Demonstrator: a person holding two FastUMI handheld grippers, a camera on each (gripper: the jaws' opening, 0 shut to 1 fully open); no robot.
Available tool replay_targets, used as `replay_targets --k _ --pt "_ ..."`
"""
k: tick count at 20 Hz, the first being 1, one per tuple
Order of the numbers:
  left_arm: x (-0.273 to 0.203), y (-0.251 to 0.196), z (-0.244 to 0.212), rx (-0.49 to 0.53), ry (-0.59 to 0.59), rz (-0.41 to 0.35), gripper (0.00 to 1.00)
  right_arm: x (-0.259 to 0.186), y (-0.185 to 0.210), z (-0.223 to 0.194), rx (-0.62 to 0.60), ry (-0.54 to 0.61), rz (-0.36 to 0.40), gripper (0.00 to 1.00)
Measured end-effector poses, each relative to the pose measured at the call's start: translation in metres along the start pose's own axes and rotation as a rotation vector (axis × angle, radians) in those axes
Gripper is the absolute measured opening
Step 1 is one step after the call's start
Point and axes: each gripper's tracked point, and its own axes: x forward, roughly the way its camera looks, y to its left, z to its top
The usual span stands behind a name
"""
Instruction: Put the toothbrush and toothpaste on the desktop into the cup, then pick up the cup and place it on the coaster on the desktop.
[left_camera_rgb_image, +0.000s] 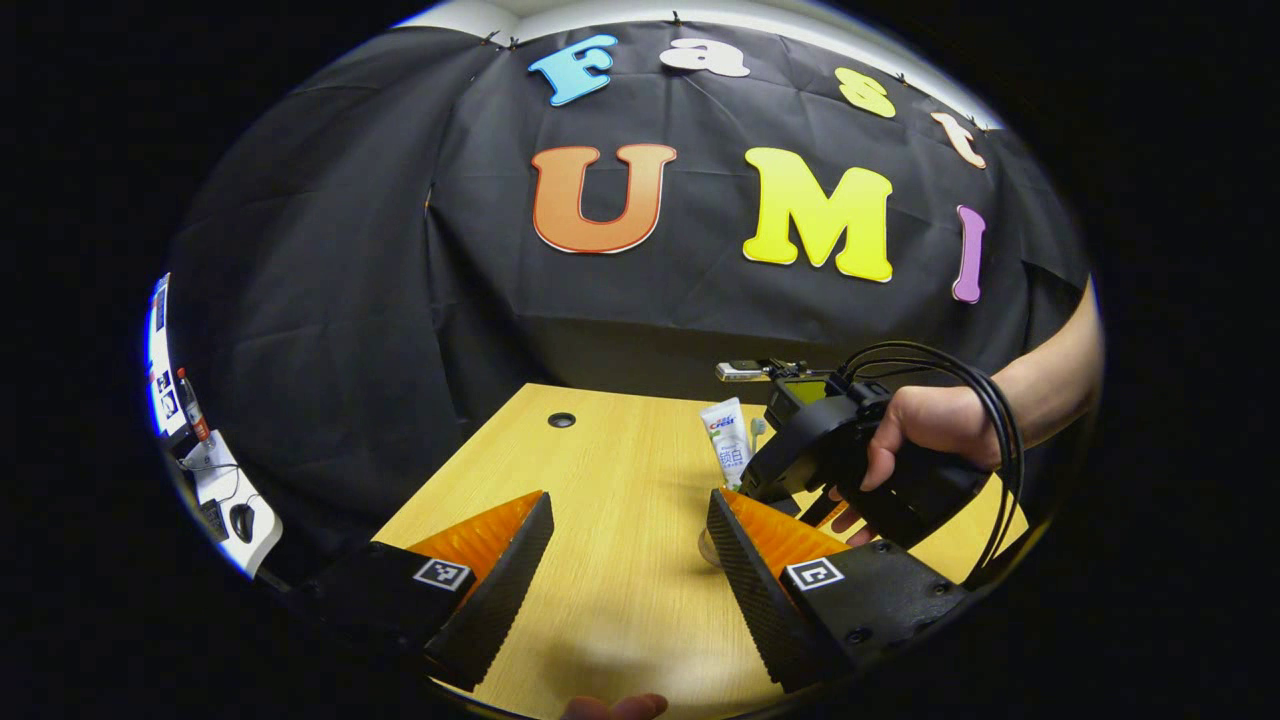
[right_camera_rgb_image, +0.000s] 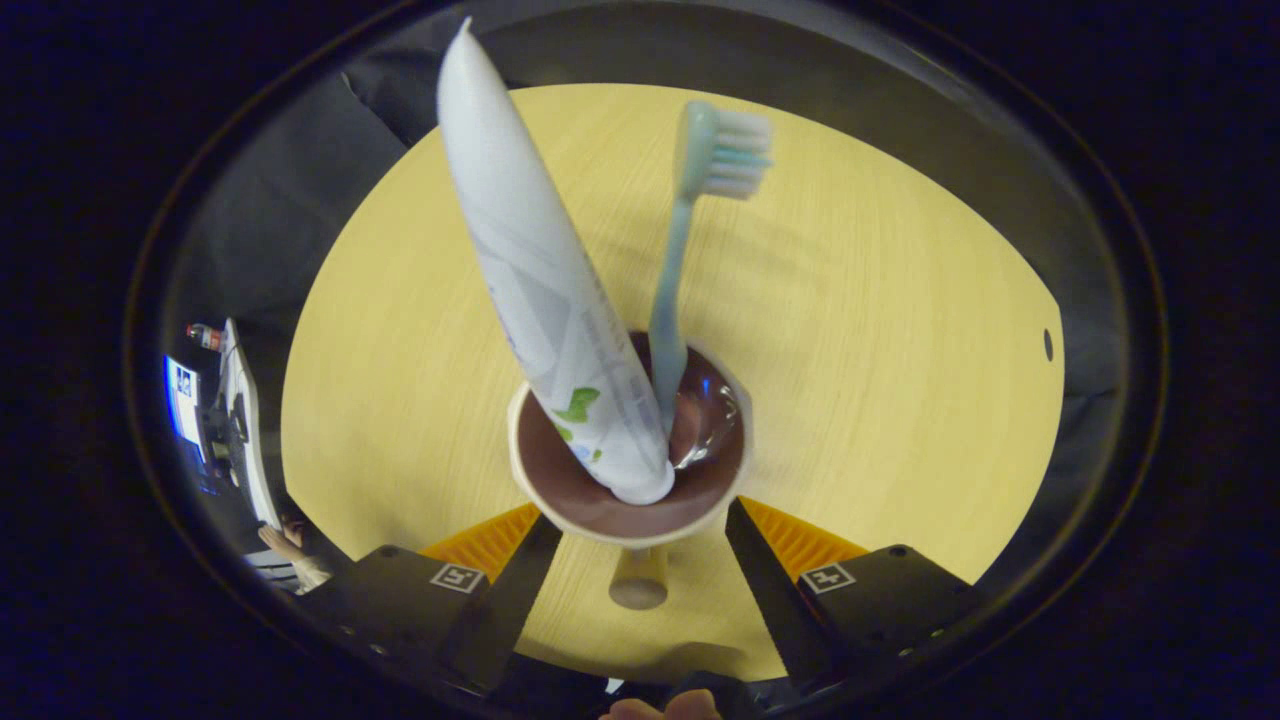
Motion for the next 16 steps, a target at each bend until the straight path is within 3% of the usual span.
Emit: replay_targets --k 5,9,16 --pt "0.005 -0.026 0.021 0.021 -0.022 -0.051 0.99 -0.064 -0.018 -0.012 0.09 -0.126 0.093 0.96" --pt "0.009 -0.058 0.05 0.047 -0.055 -0.104 0.98 -0.135 -0.06 -0.033 0.208 -0.283 0.137 0.97" --pt "0.01 -0.126 0.108 0.114 -0.14 -0.195 0.98 -0.259 -0.173 -0.051 0.269 -0.777 -0.084 0.98"
